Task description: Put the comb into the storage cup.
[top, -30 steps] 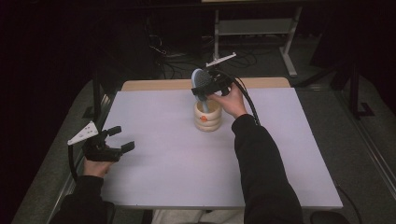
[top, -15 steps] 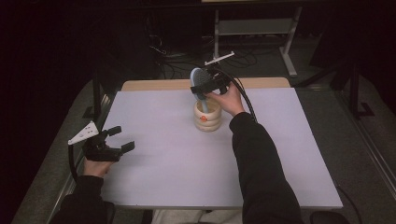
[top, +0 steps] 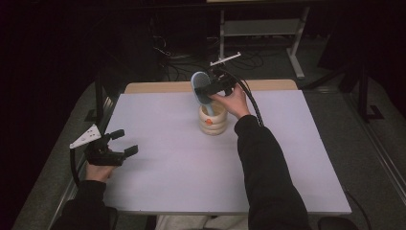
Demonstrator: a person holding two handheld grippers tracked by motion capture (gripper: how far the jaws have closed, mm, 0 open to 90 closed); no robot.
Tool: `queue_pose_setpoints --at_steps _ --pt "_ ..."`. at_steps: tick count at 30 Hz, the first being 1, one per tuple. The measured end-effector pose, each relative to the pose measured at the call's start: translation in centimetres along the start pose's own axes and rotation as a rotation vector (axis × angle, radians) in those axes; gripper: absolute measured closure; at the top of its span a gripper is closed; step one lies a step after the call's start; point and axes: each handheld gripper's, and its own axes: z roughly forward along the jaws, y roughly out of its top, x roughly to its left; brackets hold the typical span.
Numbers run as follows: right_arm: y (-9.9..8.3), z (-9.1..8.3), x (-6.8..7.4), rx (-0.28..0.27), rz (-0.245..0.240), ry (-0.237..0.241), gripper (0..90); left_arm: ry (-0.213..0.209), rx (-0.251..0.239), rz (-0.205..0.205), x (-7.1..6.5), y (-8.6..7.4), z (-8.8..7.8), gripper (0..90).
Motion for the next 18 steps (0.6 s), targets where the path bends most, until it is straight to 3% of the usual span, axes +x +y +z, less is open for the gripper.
queue_pose_setpoints --at_steps 4,6,9,18 --pt "0.0 -0.5 -0.2 0.010 0.020 0.034 6.1 0.000 0.000 -0.001 0.0 0.0 0.0 0.0" --pt "0.1 -0.7 -0.2 0.023 0.022 0.028 0.1 0.000 0.001 -0.002 0.0 0.0 0.0 0.0" --pt "0.1 -1.1 -0.2 0.040 0.010 0.014 0.0 0.000 0.003 -0.003 -0.1 0.0 0.1 0.0" --pt "-0.3 -2.4 0.1 0.013 -0.010 0.009 0.0 0.000 0.004 -0.004 0.0 0.0 0.1 0.0"
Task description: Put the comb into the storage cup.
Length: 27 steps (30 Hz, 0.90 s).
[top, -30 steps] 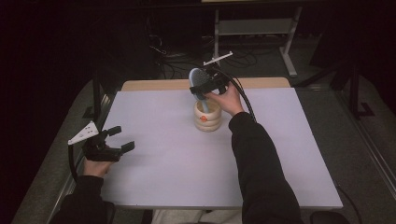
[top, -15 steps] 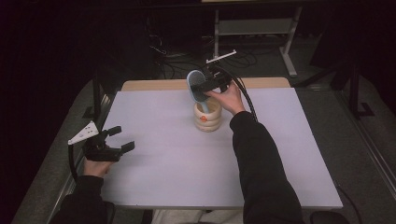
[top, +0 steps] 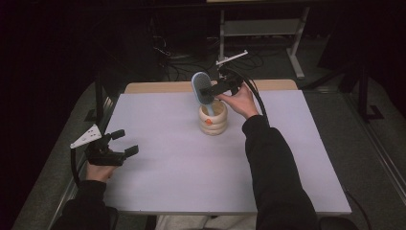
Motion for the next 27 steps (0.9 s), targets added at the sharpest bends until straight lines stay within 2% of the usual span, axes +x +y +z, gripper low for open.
queue_pose_setpoints --at_steps 10,18,27 --pt "-1.5 -1.9 -0.1 -0.030 -0.009 -0.022 0.0 0.001 0.005 0.002 0.0 -0.1 0.0 0.0" --pt "-2.4 -3.8 -0.2 -0.065 -0.004 -0.022 0.0 0.004 0.013 0.004 0.1 -0.1 0.1 0.0" --pt "-3.8 -5.7 -0.5 -0.078 -0.002 -0.028 0.0 0.002 0.016 0.004 0.1 -0.1 0.1 0.0"
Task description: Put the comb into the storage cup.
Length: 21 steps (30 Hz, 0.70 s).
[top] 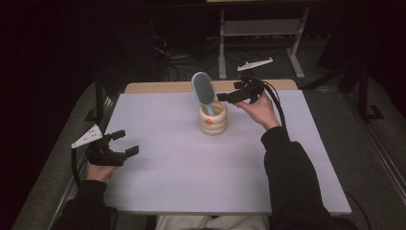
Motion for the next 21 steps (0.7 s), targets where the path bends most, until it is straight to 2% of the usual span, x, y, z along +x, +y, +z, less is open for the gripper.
queue_pose_setpoints --at_steps 3,7,16,21 --pt "-0.5 -0.7 -0.2 -0.014 0.007 -0.003 0.0 0.000 0.001 0.000 0.0 0.0 0.0 0.0" --pt "-1.2 -1.4 -0.3 -0.002 -0.001 -0.017 0.0 0.001 0.001 0.000 0.0 0.0 0.0 0.0" --pt "-2.4 -4.0 -0.6 -0.057 0.021 -0.003 0.0 0.001 0.001 -0.002 0.0 0.0 0.1 0.0" --pt "-3.1 -4.9 -0.7 -0.038 0.015 -0.039 0.0 0.002 0.001 -0.002 0.0 0.0 0.1 0.0"
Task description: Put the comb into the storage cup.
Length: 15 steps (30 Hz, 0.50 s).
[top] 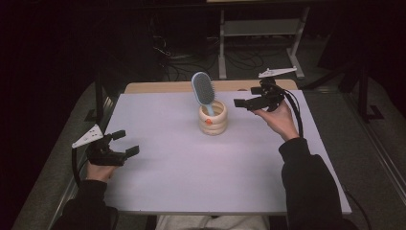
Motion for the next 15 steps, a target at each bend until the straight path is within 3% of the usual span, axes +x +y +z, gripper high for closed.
queue_pose_setpoints --at_steps 15 --pt "-2.2 -2.6 0.4 -0.016 -0.004 -0.032 0.0 -0.002 0.000 0.002 -0.1 0.0 0.0 0.0"
